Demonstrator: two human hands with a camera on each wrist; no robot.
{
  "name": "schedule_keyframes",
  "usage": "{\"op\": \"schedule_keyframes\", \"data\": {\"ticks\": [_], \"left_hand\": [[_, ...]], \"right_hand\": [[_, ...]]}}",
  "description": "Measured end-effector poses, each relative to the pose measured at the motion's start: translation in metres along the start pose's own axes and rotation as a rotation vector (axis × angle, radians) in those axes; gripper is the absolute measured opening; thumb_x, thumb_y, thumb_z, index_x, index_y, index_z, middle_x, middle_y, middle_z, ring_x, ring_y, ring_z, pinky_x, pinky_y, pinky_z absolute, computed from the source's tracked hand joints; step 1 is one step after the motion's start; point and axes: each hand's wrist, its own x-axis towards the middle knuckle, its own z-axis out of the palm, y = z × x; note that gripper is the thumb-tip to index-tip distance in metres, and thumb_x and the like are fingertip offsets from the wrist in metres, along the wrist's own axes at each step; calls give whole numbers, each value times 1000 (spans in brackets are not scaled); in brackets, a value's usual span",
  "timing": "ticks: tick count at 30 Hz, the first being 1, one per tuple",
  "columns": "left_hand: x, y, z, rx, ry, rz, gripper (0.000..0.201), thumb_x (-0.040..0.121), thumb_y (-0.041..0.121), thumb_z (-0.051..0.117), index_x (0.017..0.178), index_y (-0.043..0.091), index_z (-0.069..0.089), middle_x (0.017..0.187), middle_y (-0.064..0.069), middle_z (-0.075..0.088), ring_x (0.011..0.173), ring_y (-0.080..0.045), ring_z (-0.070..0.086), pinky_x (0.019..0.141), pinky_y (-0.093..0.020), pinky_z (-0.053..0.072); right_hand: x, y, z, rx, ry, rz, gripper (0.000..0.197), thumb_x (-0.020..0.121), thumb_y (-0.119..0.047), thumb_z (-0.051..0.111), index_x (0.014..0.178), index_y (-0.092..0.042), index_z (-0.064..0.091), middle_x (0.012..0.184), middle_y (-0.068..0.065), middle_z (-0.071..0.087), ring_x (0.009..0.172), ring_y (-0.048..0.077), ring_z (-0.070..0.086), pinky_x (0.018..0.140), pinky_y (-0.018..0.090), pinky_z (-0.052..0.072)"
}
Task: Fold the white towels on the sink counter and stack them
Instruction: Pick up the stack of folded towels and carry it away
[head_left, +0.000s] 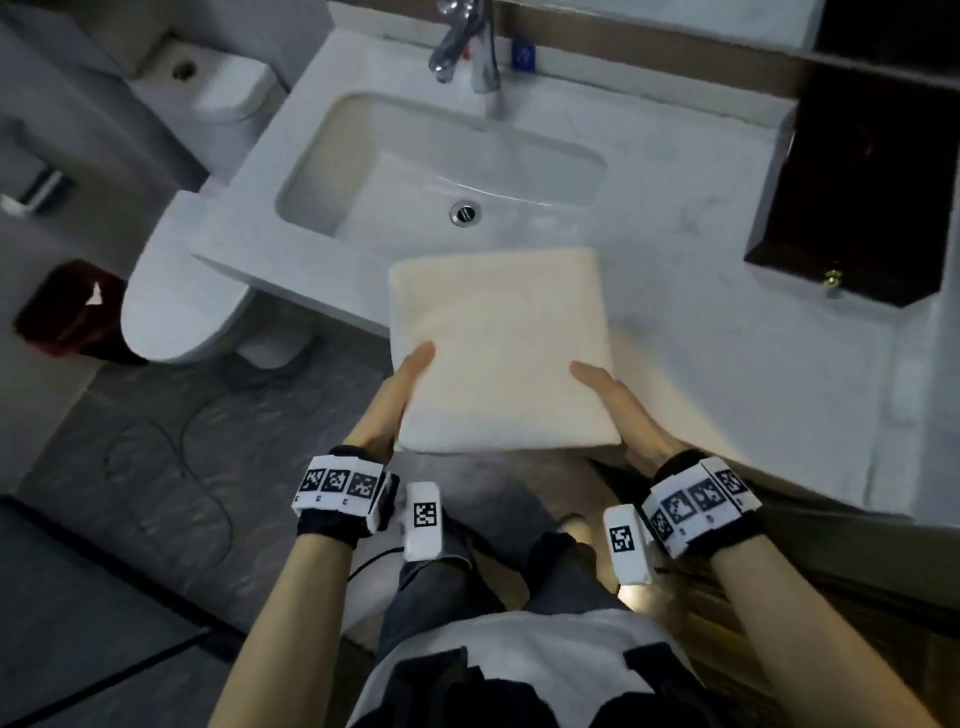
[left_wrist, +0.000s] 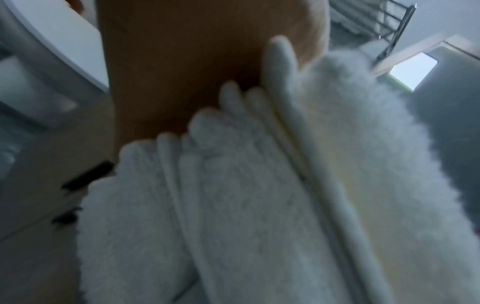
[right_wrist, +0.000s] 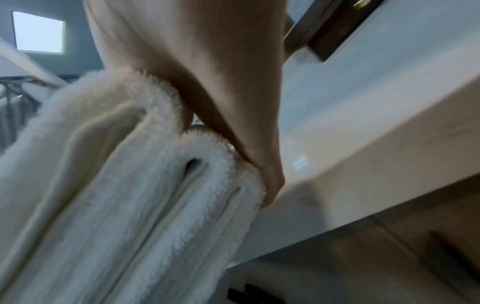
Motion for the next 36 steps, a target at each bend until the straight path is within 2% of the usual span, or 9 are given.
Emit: {"op": "schedule_keyframes", "data": {"ticks": [4, 9, 14, 20, 25, 28, 31, 33, 36], "left_hand": [[-11, 8, -76, -92, 14, 38, 63, 69, 66, 65, 119, 29, 58, 114, 1, 71, 106, -17, 67, 78, -32, 54], [-24, 23, -186, -129, 56, 92, 69, 66, 66, 69, 123, 31, 57, 121, 3, 68, 112, -16, 64, 88, -35, 49], [-35, 47, -292, -144, 106, 154, 60, 74, 61, 65, 126, 34, 55, 123, 10, 66, 113, -7, 62, 91, -31, 46], [-23, 83, -385, -229, 251, 208, 53, 75, 59, 64, 117, 27, 62, 117, 3, 69, 108, -14, 66, 93, -36, 48], [7, 132, -446, -285, 404, 273, 71, 71, 62, 63, 127, 20, 56, 122, 1, 67, 110, -15, 64, 104, -37, 44], [25, 167, -476, -278, 492, 293, 81, 62, 68, 63, 125, 18, 59, 112, 5, 71, 102, -11, 68, 92, -30, 51], [43, 203, -505, -276, 539, 315, 60, 74, 63, 60, 114, 18, 62, 91, 11, 75, 88, -6, 71, 68, -17, 54], [53, 225, -524, -297, 560, 301, 60, 82, 58, 57, 121, 12, 61, 106, 3, 72, 98, -12, 69, 82, -24, 54], [66, 261, -553, -293, 614, 307, 66, 83, 57, 56, 129, 10, 55, 123, -4, 65, 110, -19, 63, 104, -37, 44]], "right_hand": [[33, -13, 72, -77, -73, -18, 66, 76, -47, 62, 131, -12, 50, 117, 8, 67, 106, 24, 64, 90, 37, 50], [79, -24, 182, -142, -144, -39, 36, 87, -35, 57, 117, -14, 58, 91, -3, 75, 80, 12, 72, 63, 21, 54], [117, -36, 294, -248, -269, -54, 38, 85, -44, 58, 112, -17, 60, 89, -7, 76, 80, 9, 72, 60, 16, 53], [162, -65, 405, -322, -340, -98, 38, 87, -42, 56, 116, -17, 59, 91, -10, 75, 84, 7, 71, 68, 16, 53], [209, -108, 480, -366, -391, -99, 29, 88, -41, 56, 106, -18, 62, 103, -1, 72, 91, 13, 69, 81, 24, 53], [242, -138, 518, -360, -450, -102, 35, 87, -43, 58, 110, -18, 64, 105, -2, 73, 94, 12, 70, 77, 20, 54], [277, -169, 554, -386, -507, -133, 39, 86, -46, 57, 116, -22, 62, 107, -7, 73, 98, 9, 69, 85, 22, 49], [297, -188, 579, -408, -534, -139, 43, 84, -51, 58, 117, -24, 62, 107, -11, 73, 101, 7, 67, 94, 26, 46], [329, -218, 618, -425, -555, -172, 59, 76, -56, 64, 123, -22, 60, 123, -6, 66, 119, 13, 58, 112, 37, 34]]}}
